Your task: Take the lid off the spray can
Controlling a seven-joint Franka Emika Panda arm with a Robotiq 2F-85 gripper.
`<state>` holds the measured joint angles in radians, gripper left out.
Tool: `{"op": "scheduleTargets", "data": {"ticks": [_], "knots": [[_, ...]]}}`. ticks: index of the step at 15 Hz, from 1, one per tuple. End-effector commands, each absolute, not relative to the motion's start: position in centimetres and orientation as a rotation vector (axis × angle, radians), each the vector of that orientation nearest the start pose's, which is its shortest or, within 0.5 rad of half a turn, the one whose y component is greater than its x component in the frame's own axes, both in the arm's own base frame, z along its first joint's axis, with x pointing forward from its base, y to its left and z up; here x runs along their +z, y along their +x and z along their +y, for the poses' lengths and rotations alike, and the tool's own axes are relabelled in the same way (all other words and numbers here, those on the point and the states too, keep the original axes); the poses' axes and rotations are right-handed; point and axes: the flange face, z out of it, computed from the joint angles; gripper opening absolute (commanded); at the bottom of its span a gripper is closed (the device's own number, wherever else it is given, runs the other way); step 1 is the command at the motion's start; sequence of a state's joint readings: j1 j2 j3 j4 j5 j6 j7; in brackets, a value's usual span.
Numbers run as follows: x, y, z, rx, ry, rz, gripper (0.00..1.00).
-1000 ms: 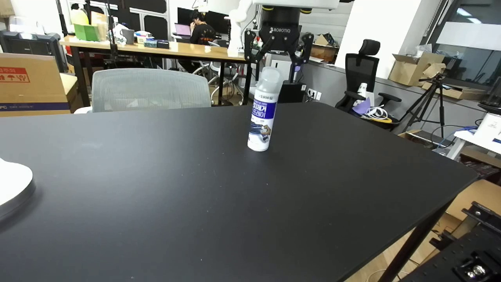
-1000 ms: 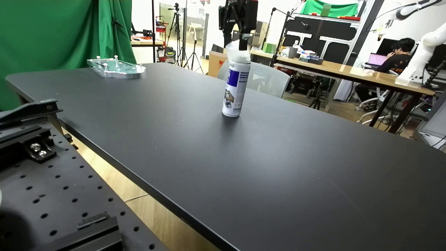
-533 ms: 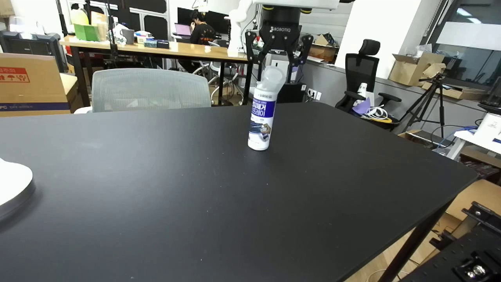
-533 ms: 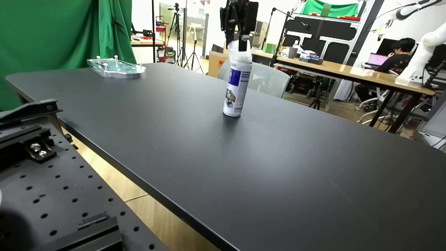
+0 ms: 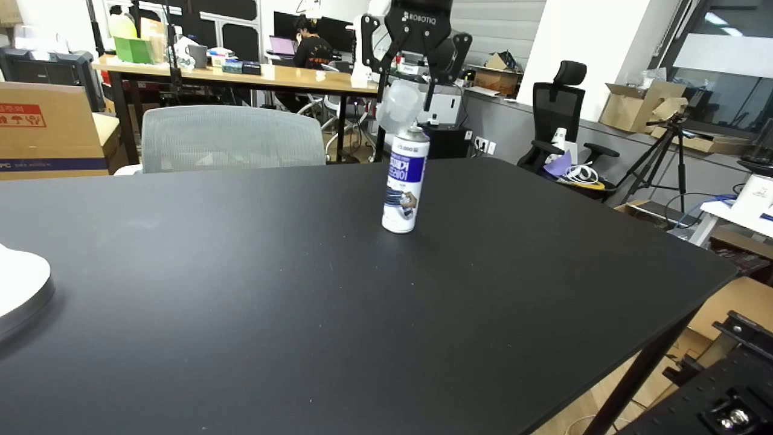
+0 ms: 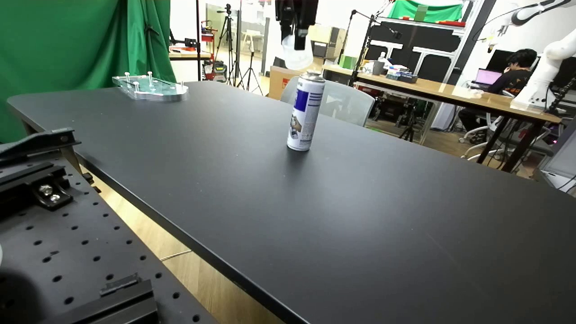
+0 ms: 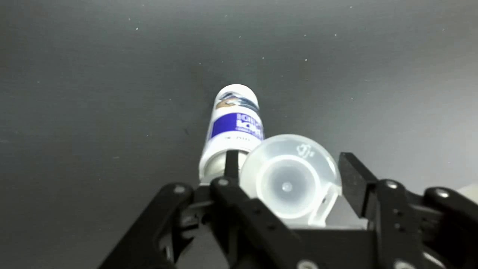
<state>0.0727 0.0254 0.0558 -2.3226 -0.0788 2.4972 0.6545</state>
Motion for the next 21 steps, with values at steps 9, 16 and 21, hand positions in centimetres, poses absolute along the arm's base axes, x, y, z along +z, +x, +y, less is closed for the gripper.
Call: {"op": "scheduleTargets", "data": {"ticks": [9,16,21], "knots": [[38.6,48.0,11.4,-0.136,-3.014,0.639,0.42],[33.0,46.8,12.2,0.239,-3.027,0.626,0.42],[28.0,46.1,10.7,0.413,-3.045,0.698,0.42]]}}
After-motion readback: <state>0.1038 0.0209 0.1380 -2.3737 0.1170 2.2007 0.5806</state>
